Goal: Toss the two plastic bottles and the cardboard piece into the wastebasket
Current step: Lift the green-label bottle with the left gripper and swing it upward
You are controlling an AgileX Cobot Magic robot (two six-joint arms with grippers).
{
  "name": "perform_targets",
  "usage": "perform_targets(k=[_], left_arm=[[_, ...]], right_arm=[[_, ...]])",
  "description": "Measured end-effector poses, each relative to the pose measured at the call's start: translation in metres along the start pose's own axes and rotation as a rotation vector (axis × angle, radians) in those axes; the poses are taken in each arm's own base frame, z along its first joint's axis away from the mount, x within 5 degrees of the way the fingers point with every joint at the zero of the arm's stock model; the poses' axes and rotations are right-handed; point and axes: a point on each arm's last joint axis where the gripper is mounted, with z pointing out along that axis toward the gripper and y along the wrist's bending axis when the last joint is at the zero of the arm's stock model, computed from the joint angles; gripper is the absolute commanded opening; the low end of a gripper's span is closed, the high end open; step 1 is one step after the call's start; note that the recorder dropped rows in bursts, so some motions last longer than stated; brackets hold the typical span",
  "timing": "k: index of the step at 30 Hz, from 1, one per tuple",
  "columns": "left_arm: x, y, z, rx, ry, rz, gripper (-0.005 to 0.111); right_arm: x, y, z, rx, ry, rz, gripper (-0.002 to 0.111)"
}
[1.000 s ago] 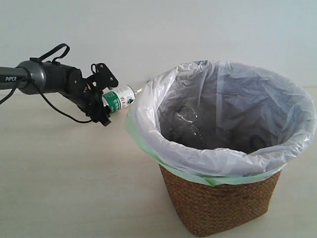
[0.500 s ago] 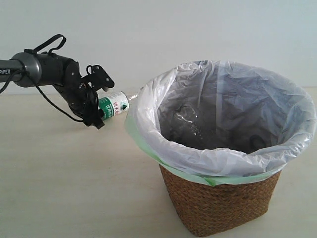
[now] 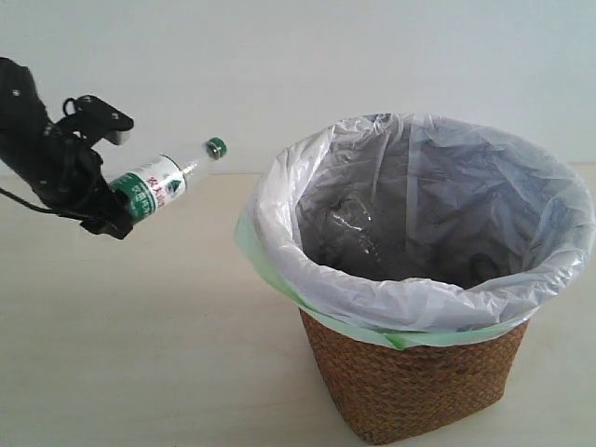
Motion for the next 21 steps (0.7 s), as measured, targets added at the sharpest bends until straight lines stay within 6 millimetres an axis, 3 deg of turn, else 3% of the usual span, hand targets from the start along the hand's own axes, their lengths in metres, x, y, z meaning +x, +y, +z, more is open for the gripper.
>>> perform_targets(k=[4, 8, 12, 16, 21], left_arm=[[0.019, -0.014, -0.035, 0.015, -0.106, -0.071, 0.005], [0.053, -0.04, -0.116, -0.014, -0.376, -0.234, 0.005], [0.094, -0.064, -0.167, -0.036, -0.57, -0.351, 0.005], [0.137, -0.084, -0.194, -0.092, -0.723, -0.4, 0.005], [0.161, -0.095, -0.204, -0.115, -0.807, -0.441, 0.004]], right_arm=[[0.0, 0.0, 0.0, 0.0, 0.0, 0.0, 0.0], [0.0, 0.0, 0.0, 0.0, 0.0, 0.0, 0.0], [0.0, 0.0, 0.0, 0.0, 0.0, 0.0, 0.0], [0.0, 0.0, 0.0, 0.0, 0.0, 0.0, 0.0], [0.0, 0.0, 0.0, 0.0, 0.0, 0.0, 0.0]])
